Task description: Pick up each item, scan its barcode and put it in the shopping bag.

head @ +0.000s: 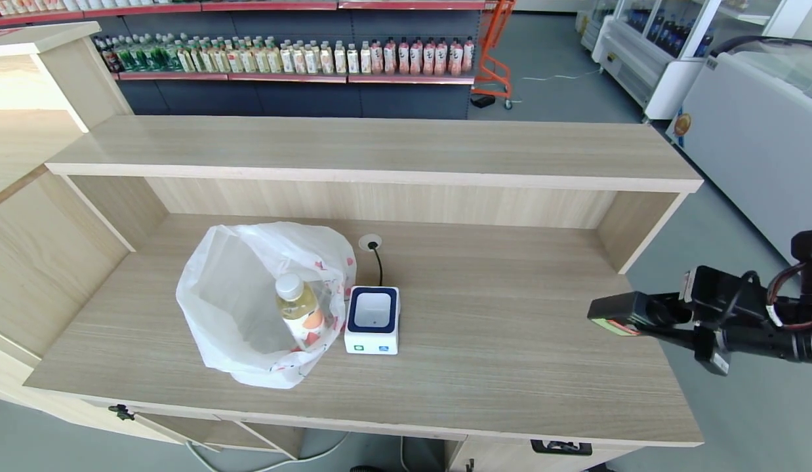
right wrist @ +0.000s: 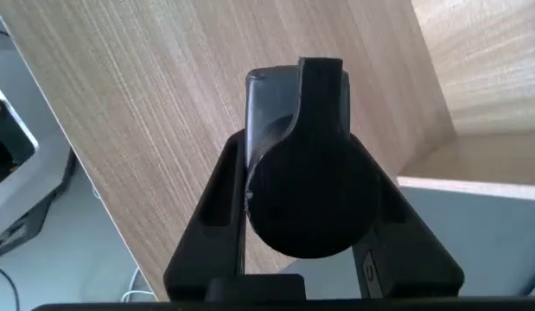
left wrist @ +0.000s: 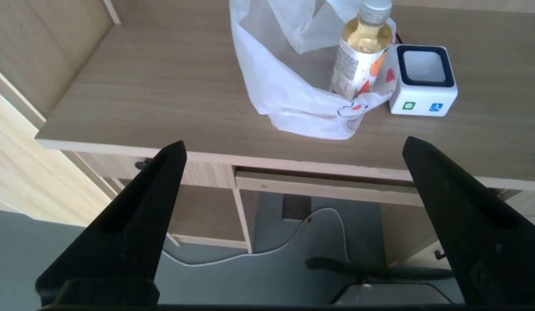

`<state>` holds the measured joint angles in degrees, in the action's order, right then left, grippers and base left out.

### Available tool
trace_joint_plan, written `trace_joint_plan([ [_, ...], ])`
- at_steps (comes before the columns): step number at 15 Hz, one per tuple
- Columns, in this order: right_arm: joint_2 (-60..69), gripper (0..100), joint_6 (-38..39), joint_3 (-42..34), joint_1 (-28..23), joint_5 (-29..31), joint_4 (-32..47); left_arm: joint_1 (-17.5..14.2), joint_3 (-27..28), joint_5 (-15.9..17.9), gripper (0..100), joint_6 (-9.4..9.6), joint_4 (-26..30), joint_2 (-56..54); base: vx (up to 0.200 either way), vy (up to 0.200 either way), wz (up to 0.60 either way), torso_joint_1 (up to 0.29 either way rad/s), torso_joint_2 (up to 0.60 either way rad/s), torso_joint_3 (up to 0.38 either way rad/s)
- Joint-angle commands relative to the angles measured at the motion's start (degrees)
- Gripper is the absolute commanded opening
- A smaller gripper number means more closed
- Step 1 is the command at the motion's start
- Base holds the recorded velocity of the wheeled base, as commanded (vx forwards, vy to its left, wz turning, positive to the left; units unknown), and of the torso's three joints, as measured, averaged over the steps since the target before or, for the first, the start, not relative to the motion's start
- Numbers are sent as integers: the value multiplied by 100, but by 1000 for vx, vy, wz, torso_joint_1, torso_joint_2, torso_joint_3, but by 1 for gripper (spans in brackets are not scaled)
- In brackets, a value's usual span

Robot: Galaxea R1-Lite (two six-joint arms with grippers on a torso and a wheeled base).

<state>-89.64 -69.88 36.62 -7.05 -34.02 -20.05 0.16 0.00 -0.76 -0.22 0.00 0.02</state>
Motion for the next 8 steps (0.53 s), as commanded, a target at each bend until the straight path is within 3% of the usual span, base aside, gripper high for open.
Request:
trace_joint_plan([
  [1,588,0,-1248,-357,107,-772,-157,2,0,-4,100,-4,0,-2,0,0,0,0,0,0],
  [3,640,0,-3155,-375,397,-1177,-25,-7,0,-4,100,-4,0,-2,0,0,0,0,0,0],
  [6,623,0,-4711,-384,1478,-1168,309,2,0,-4,100,-4,0,-2,0,0,0,0,0,0],
  [7,605,0,-4860,-375,1531,-1168,300,2,0,-4,100,-4,0,-2,0,0,0,0,0,0],
  [8,491,0,-5967,-313,1900,-1168,291,2,0,-4,100,-4,0,-2,0,0,0,0,0,0],
])
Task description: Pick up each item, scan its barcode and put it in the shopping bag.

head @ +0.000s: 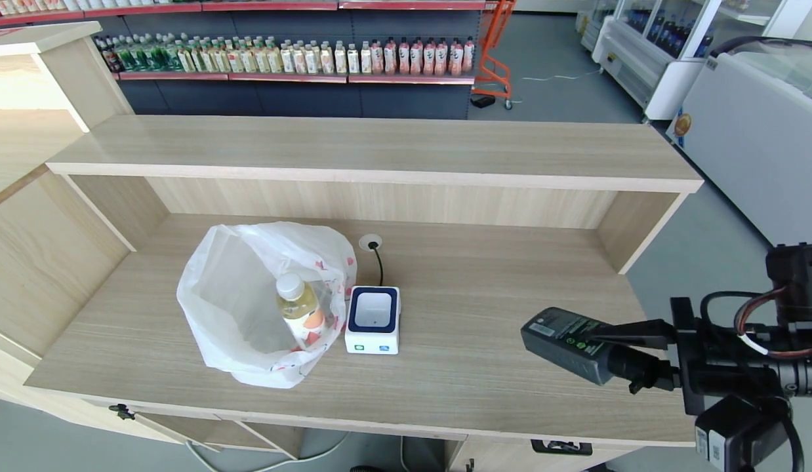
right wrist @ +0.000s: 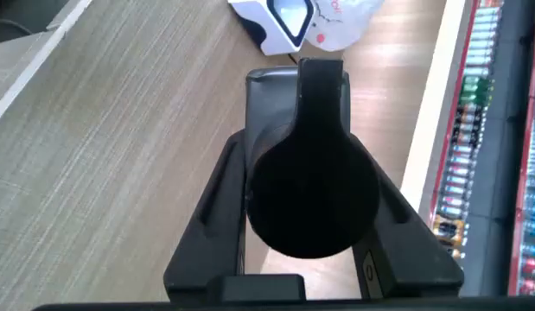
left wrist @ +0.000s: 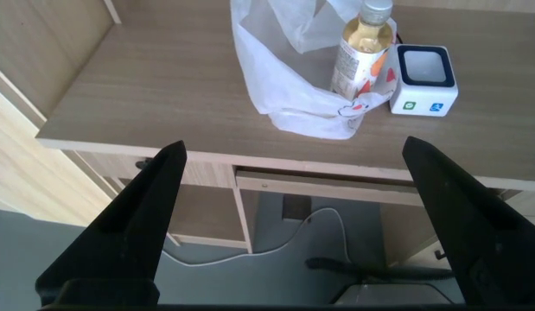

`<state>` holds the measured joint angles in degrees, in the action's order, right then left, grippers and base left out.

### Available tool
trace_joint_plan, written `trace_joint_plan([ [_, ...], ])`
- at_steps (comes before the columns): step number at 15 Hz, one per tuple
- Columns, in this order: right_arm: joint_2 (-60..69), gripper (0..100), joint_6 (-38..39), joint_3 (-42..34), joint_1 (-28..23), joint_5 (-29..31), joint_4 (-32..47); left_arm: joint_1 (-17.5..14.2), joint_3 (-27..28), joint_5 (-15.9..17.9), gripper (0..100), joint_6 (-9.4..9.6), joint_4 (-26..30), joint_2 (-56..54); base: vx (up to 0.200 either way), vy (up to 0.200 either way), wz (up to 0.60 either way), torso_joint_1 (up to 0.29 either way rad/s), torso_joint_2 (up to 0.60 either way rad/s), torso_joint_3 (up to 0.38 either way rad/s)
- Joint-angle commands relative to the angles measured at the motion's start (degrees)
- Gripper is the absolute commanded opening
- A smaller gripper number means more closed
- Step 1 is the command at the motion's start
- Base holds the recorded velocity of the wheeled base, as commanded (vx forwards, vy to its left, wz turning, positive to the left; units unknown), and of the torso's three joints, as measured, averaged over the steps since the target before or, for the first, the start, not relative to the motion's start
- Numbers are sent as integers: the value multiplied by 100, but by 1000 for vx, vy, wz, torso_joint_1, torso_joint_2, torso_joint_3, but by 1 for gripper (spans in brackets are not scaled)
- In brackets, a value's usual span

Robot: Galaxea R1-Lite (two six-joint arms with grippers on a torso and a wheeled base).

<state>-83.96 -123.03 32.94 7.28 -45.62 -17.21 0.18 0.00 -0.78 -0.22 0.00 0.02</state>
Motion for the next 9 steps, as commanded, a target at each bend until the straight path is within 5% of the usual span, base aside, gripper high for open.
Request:
trace_joint_plan([
  [1,-95,0,-1118,64,696,0,-1,-1,0,-1,100,-4,0,-2,0,0,0,0,0,0],
  [4,-499,0,-2067,72,1285,27,-72,-1,0,-1,100,-4,0,-2,0,0,0,0,0,0],
  [9,-1088,0,-2753,134,1329,-290,-1179,-1,0,-1,100,-4,0,-2,0,0,0,0,0,0],
])
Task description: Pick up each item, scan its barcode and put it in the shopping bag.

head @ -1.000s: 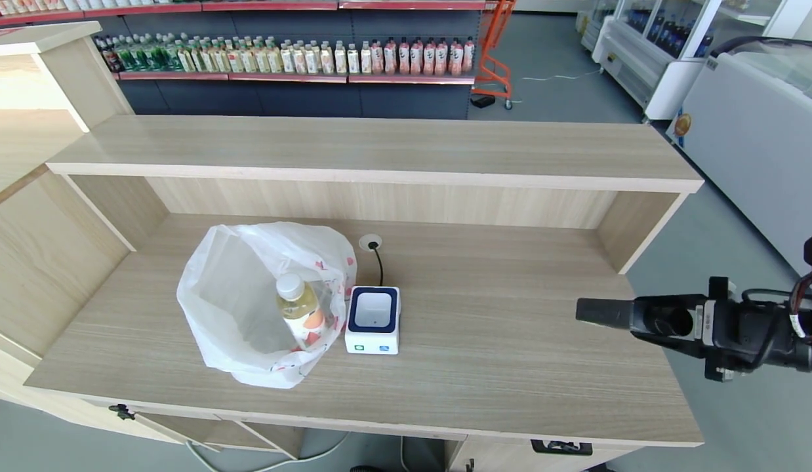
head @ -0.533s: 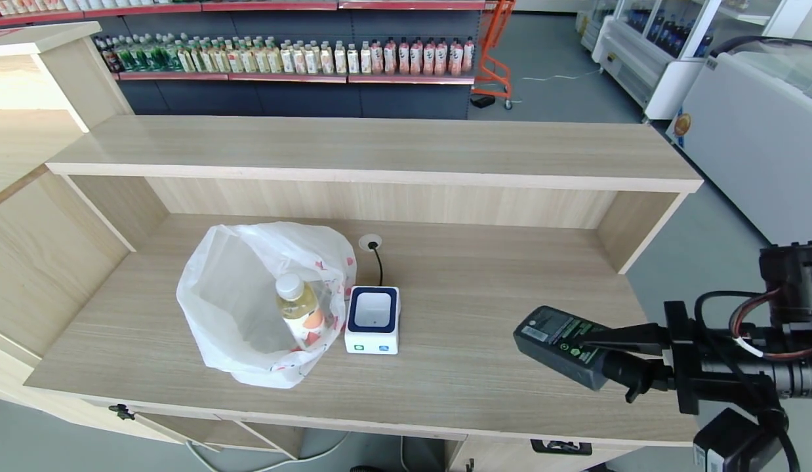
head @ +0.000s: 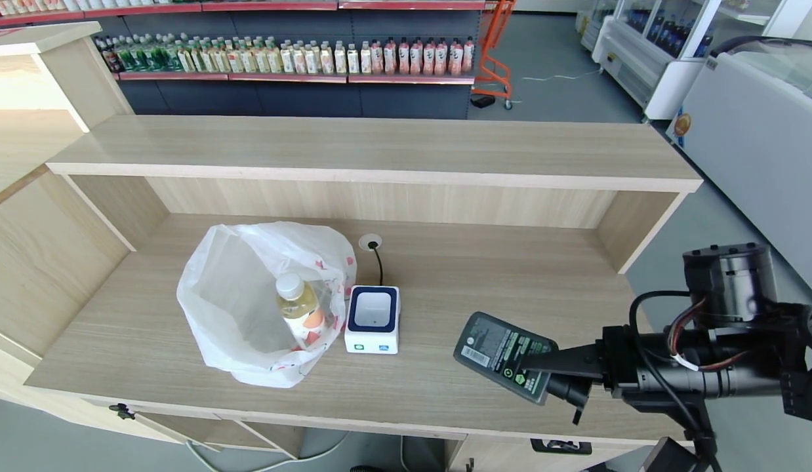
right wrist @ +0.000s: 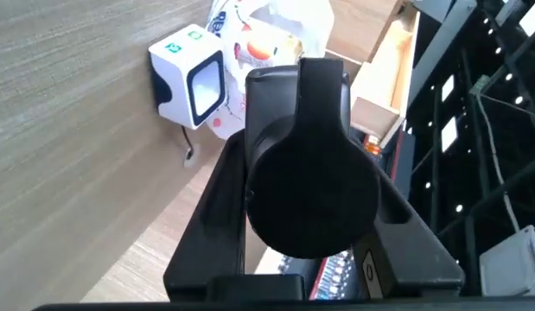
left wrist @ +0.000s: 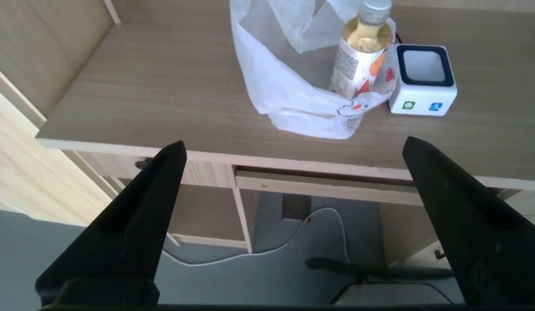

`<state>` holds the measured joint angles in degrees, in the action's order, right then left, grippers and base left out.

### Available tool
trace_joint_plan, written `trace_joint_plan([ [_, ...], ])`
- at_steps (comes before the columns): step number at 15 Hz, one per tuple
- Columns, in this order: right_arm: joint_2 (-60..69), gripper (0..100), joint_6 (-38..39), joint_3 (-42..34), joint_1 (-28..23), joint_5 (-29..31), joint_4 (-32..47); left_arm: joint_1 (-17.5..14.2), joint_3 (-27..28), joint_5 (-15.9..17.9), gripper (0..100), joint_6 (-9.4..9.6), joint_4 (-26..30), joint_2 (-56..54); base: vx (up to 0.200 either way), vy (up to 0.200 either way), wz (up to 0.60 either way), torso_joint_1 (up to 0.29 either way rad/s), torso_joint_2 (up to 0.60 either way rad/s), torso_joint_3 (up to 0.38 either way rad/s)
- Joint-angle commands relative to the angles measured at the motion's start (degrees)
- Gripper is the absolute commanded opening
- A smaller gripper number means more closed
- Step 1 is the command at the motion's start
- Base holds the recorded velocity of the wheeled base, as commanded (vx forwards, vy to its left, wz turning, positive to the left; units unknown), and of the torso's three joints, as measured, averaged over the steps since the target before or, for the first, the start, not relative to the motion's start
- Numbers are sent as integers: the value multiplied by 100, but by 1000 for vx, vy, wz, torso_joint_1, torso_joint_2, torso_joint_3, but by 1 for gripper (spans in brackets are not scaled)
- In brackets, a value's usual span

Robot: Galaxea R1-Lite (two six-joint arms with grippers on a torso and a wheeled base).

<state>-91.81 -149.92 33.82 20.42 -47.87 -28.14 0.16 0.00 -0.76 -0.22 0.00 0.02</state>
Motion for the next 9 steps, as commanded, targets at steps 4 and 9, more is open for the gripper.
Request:
trace_joint_plan([
  [4,-637,0,-345,424,340,-398,-386,2,0,-4,100,-4,0,-2,0,0,0,0,0,0],
  [9,-892,0,-529,696,727,-513,-412,2,0,-4,100,-4,0,-2,0,0,0,0,0,0],
])
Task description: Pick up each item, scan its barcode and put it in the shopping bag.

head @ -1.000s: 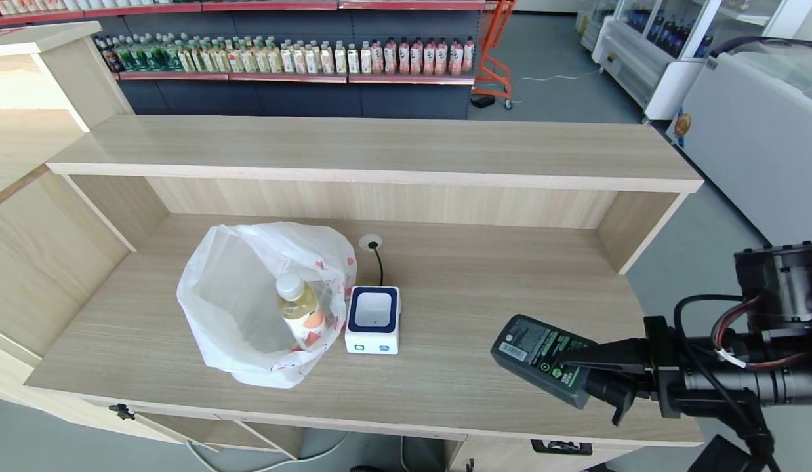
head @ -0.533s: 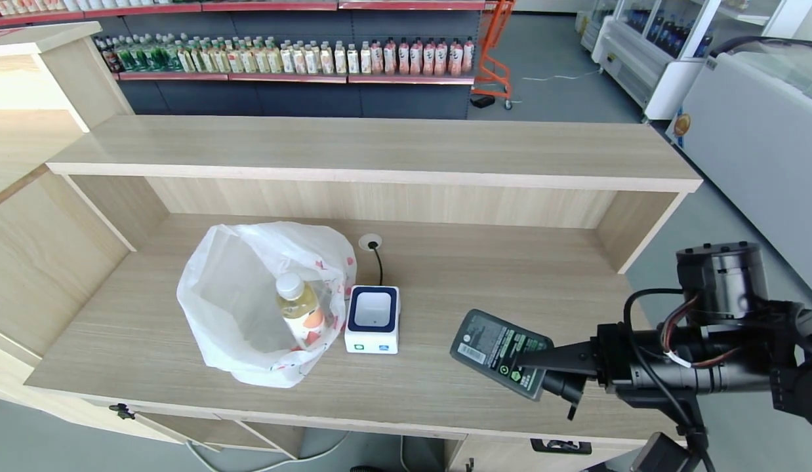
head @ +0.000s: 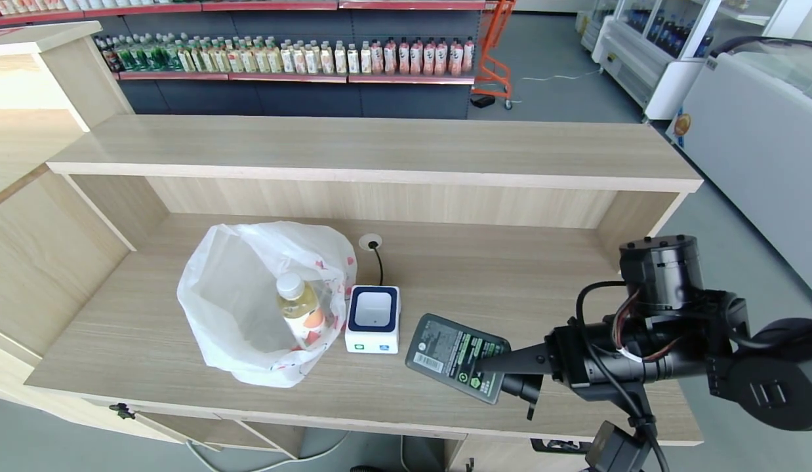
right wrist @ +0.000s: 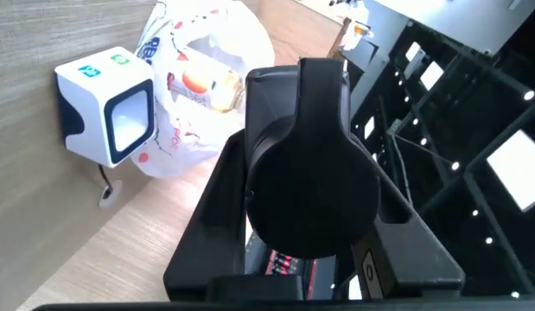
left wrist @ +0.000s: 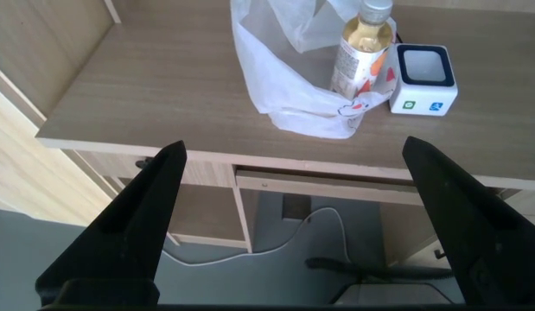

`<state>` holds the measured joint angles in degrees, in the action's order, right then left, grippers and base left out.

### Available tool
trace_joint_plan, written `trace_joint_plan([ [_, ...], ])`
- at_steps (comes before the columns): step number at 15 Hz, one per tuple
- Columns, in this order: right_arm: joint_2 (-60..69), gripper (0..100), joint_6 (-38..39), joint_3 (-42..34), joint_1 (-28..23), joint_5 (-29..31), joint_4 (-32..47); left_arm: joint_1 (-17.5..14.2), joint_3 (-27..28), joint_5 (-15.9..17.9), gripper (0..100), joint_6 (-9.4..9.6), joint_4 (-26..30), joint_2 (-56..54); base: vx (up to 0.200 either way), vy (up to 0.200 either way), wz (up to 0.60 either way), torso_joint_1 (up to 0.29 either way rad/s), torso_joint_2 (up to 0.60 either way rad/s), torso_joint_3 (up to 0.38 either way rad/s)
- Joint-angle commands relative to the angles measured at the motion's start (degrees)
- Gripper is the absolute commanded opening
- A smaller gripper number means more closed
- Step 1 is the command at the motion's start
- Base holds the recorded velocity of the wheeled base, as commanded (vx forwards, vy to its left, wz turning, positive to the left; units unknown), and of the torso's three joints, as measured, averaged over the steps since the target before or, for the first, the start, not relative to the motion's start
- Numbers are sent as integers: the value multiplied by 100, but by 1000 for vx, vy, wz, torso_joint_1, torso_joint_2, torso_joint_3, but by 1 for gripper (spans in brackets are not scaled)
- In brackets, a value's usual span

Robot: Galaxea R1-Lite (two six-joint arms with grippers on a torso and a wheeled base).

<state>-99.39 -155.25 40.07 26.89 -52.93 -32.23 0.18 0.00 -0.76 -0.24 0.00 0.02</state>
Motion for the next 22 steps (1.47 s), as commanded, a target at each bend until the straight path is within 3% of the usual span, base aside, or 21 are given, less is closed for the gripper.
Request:
trace_joint_plan([
  [1,-142,0,-6,80,97,-7,-81,-1,0,-4,100,-2,0,-2,0,0,0,0,0,0],
  [13,-529,0,3,361,501,2,-741,-9,0,-4,100,-2,0,-2,0,0,0,0,0,0],
  [22,-599,0,30,335,624,2,-749,-1,0,-4,100,-2,0,-2,0,0,0,0,0,0],
])
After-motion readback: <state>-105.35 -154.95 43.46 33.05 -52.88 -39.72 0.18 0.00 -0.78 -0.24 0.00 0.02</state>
